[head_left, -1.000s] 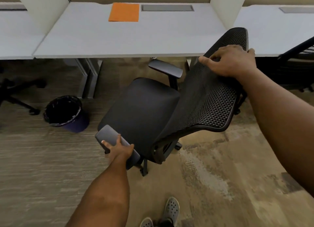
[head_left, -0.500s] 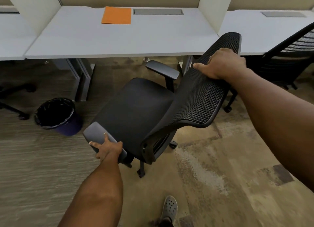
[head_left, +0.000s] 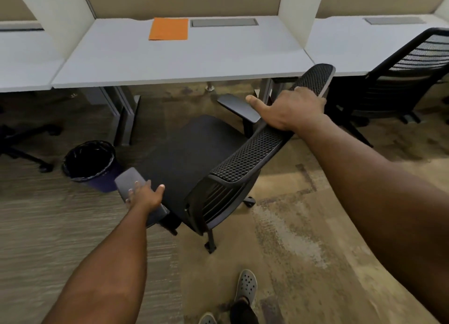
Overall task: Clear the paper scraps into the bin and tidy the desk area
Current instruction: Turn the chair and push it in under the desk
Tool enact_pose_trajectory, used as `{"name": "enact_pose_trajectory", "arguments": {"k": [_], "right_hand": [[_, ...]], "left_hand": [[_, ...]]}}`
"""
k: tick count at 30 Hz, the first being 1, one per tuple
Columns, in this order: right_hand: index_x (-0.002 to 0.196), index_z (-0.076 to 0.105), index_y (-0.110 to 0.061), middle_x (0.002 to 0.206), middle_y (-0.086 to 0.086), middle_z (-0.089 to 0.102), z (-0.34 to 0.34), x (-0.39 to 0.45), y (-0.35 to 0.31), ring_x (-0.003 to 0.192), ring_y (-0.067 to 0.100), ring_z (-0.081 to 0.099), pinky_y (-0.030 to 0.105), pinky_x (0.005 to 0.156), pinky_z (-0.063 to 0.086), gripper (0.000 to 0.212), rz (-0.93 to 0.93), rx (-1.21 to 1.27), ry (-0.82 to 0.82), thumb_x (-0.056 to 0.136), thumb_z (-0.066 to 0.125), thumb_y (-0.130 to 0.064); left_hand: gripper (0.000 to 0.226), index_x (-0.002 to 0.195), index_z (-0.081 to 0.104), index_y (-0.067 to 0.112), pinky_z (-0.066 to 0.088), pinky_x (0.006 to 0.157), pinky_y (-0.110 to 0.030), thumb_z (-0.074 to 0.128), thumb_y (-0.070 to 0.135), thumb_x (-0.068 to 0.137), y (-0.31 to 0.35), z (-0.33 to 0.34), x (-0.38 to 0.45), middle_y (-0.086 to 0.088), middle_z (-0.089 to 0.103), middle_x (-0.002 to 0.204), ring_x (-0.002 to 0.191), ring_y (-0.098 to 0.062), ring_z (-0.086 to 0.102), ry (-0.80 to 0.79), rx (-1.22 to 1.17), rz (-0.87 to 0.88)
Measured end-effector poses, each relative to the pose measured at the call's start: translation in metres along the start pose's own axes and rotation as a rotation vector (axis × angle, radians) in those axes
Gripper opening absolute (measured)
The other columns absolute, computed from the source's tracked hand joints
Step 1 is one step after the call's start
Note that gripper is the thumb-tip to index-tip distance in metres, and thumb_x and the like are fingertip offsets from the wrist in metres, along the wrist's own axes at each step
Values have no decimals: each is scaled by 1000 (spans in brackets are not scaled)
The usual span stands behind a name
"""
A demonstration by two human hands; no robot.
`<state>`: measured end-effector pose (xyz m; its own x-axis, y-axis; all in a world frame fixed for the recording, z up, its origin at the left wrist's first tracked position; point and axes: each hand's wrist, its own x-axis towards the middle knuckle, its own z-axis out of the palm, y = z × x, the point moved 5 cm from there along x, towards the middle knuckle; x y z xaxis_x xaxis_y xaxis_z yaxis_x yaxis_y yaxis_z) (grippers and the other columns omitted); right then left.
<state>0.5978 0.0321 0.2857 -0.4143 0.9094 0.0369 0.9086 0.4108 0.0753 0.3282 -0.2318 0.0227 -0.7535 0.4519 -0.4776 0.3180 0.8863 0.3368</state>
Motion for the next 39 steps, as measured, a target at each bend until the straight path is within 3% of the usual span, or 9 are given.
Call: {"name": "enact_pose_trajectory", "arguments": {"k": [5, 12, 18, 25, 31, 33, 35, 37, 39], "right_hand": [[120, 64, -9, 129, 22, 58, -8, -45, -15, 122, 39, 48, 58, 93, 42, 129, -81, 4, -82, 60, -7, -99], [126, 63, -18, 135, 15, 55, -16, -102, -59, 135, 33, 32, 52, 77, 38, 124, -204, 10, -158, 63, -12, -94], [99, 71, -17, 104, 13, 66, -28, -122, -80, 105, 30, 56, 46, 72, 38, 114, -272, 46, 96, 69, -9, -93], [86, 76, -25, 85, 2, 70, -8, -104, -27, 98, 26, 59, 50, 95, 32, 102, -179, 148, 202, 80, -6, -86], [88, 77, -29, 70, -4, 68, -8, -84, -12, 71, 20, 56, 38, 71, 41, 95, -130, 272, 291, 81, 2, -88], [93, 77, -28, 84, -3, 74, -12, -77, -13, 85, 21, 65, 39, 76, 44, 91, -156, 306, 358, 84, 6, -86], [100, 75, -29, 103, -3, 74, -13, -68, -17, 106, 21, 63, 43, 90, 44, 87, -199, 330, 380, 86, 8, -84], [114, 70, -31, 127, -4, 66, -11, -55, -21, 128, 20, 51, 46, 105, 37, 85, -209, 326, 363, 87, 8, -83], [125, 64, -32, 142, -5, 55, -10, -42, -24, 139, 18, 38, 45, 113, 27, 85, -195, 307, 349, 87, 7, -83]], "left_hand": [[48, 137, 52, 3, 37, 107, -38, 50, 34, 100, 55, -89, -44, -17, 50, 143, 131, -32, 46, 94, -295, 266], [37, 100, 71, 11, 49, 92, -41, 51, 42, 98, 109, -167, -138, -8, 71, 104, 101, -27, 63, 120, -235, 548], [76, 101, 69, 25, 48, 79, -39, 16, 78, 87, 93, -173, -176, -7, 68, 104, 99, -30, 62, 298, 317, 507], [86, 85, 72, 27, 43, 58, -31, 5, 81, 81, 52, -195, -177, 4, 61, 69, 67, -20, 56, 576, 330, 502], [94, 71, 73, 32, 25, 46, -23, -1, 89, 75, 48, -209, -169, 11, 51, 52, 48, -5, 40, 677, 345, 504], [95, 82, 74, 35, 32, 50, -25, -3, 89, 74, 47, -211, -162, 10, 64, 67, 57, -11, 50, 700, 315, 491], [97, 107, 72, 35, 49, 75, -34, -2, 89, 75, 50, -217, -151, 5, 68, 122, 100, -19, 63, 688, 271, 511], [100, 133, 58, 29, 34, 108, -44, -1, 87, 78, 56, -223, -141, 0, 39, 154, 137, -22, 40, 657, 286, 557], [97, 148, 38, 28, 17, 118, -45, -1, 85, 80, 62, -228, -133, 0, 19, 162, 148, -21, 18, 641, 292, 573]]}}
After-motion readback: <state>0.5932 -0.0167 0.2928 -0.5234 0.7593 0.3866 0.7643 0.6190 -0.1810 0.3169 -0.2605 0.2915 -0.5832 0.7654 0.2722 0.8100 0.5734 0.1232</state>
